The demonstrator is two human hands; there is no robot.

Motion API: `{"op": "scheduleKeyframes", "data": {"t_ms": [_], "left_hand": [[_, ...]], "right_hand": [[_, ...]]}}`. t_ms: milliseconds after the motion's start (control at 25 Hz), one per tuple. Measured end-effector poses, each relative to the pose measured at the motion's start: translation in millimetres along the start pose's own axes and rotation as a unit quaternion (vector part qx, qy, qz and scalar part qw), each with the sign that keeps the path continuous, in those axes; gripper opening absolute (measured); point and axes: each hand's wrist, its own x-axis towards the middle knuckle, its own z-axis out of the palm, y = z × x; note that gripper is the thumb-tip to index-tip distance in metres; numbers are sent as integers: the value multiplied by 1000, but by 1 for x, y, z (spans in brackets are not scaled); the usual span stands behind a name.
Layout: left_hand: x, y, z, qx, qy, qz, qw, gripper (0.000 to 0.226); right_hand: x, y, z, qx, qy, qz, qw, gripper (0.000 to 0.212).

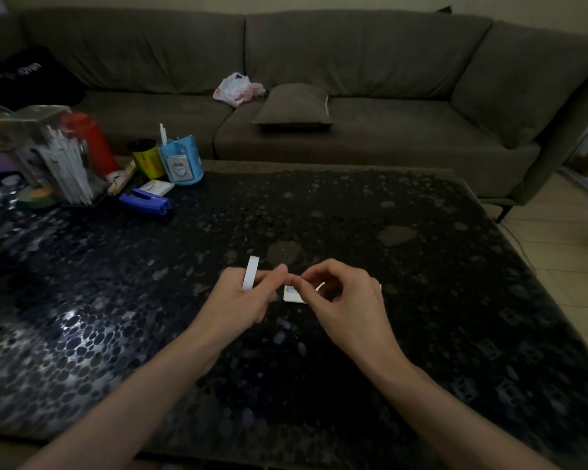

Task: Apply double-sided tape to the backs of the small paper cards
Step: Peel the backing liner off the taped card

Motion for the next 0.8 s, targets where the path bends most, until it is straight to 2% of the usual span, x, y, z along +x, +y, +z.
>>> {"op": "scheduleKeyframes", "data": {"t_ms": [360,800], "left_hand": [[-2,6,5,-41,-13,-1,999,31],[-11,12,1,-63,-52,48,995,34]], "right_hand": [[1,2,0,4,16,-12,1000,14],[1,1,-13,32,16,-44,998,8]]}}
